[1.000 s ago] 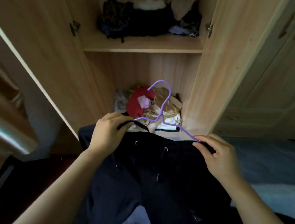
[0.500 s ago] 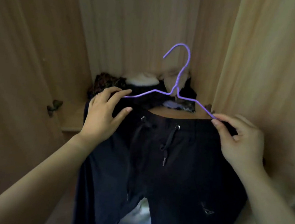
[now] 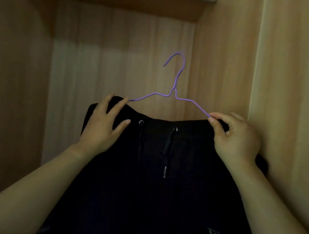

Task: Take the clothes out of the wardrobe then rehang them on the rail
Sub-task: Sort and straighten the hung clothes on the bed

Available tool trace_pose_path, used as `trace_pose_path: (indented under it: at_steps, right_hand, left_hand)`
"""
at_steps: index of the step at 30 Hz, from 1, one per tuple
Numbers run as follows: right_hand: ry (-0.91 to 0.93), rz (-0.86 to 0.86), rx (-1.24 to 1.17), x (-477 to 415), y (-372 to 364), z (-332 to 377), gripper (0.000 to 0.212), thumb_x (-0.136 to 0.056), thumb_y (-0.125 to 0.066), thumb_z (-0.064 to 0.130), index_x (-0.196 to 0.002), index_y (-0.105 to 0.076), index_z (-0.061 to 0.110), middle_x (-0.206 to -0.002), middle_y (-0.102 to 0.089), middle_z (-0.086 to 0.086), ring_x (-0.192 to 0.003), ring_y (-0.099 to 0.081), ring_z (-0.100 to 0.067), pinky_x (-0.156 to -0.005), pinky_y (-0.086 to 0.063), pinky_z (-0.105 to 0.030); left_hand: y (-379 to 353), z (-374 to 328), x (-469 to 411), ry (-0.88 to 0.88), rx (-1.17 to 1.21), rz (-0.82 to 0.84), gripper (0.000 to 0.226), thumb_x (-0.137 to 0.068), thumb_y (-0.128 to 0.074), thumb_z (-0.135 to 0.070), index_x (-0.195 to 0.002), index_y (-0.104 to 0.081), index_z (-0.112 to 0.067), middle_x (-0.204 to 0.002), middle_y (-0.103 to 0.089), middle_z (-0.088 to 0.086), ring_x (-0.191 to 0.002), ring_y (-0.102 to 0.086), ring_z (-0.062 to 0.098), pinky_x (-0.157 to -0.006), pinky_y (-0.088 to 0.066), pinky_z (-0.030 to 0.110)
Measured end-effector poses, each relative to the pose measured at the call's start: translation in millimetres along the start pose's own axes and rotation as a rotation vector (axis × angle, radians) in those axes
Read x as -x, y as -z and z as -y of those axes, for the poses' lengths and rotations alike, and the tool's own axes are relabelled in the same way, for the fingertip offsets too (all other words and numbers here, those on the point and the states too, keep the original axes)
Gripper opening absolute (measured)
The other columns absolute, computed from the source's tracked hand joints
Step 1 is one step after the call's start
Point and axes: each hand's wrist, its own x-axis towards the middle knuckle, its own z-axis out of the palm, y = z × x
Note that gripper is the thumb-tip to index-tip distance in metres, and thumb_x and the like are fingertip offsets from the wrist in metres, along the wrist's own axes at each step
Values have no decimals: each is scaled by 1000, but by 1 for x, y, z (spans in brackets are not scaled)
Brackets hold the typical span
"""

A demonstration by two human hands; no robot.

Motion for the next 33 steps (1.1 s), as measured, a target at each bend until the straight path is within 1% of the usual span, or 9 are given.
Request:
trace_pose_path:
  at_steps: [2,6,10,13,16,19,24,27,33]
  right_hand:
    - [15,-28,54,-38,-21,-8,14,-88,-62,29,-98,-72,29,-80,-57,12,-54,-45,-5,-50,-33,-24]
    - [64,-94,195,-112,-52,-10,18,-89,-58,30,-102,-71,28,-97,-65,3,-79,-59,-23,-67,-48,-36]
    - [84,-145,311,-188,-76,-2,19,-89,-58,30,-103,-71,27,-105,-68,0,-93,-61,-24,-76,-49,-37]
    - [36,-177,400,-245,-85,7,19,-90,-57,32,-105,-70,30,-104,-68,3,-98,-60,-22,-72,-44,-30]
    - [14,-208,461,-297,-93,15,18,-90,-57,33,-103,-69,32,-102,-68,4,-96,-60,-23,-75,-47,-32]
    - [-30,-230,536,-342,-105,19,17,-90,-57,34,-102,-69,32,-101,-68,4,-93,-59,-22,-71,-42,-28]
    - [-37,-206,647,-390,-130,15,16,-91,-56,33,-102,-68,33,-105,-64,-1,-94,-57,-23,-69,-35,-25]
    - [-17,-198,685,-414,-146,11,16,-92,-55,31,-101,-68,32,-100,-61,-3,-83,-50,-22,-68,-35,-25]
    - [37,-186,742,-422,-168,-15,16,-91,-56,37,-101,-67,36,-107,-65,2,-98,-59,-21,-69,-37,-25]
  left_hand:
    - [-26,11,-34,-8,55,5,63,-89,-43,-51,-147,-25,-33,-157,-9,9,-143,-15,26,-113,-18,35]
    - [-71,27,-111,-39,52,-11,63,-92,-40,-55,-147,-14,-40,-159,-2,5,-144,-13,26,-115,-14,52]
    - [-103,36,-194,-74,107,17,64,-90,-30,-63,-146,-7,-46,-159,-4,1,-145,-9,21,-114,-4,54]
    - [-117,41,-253,-111,152,62,62,-90,-28,-62,-146,-5,-48,-159,-4,-5,-145,-5,18,-113,-4,56]
    - [-131,43,-303,-139,172,69,62,-89,-27,-63,-146,-6,-47,-158,-8,-5,-145,-7,18,-114,-9,56]
    - [-152,41,-337,-159,266,62,61,-89,-25,-63,-146,-11,-45,-158,-12,-3,-144,-11,19,-114,-15,53]
    - [-194,41,-367,-193,418,75,77,-76,-12,-80,-145,-13,-46,-157,-13,-5,-142,-15,17,-115,-20,34]
    - [-216,40,-378,-186,518,78,81,-69,-11,-86,-142,-13,-51,-156,-12,-10,-142,-16,13,-115,-21,35]
    - [-250,30,-377,-205,575,110,74,-73,-13,-82,-141,-13,-53,-155,-6,-17,-141,-11,5,-115,-17,28]
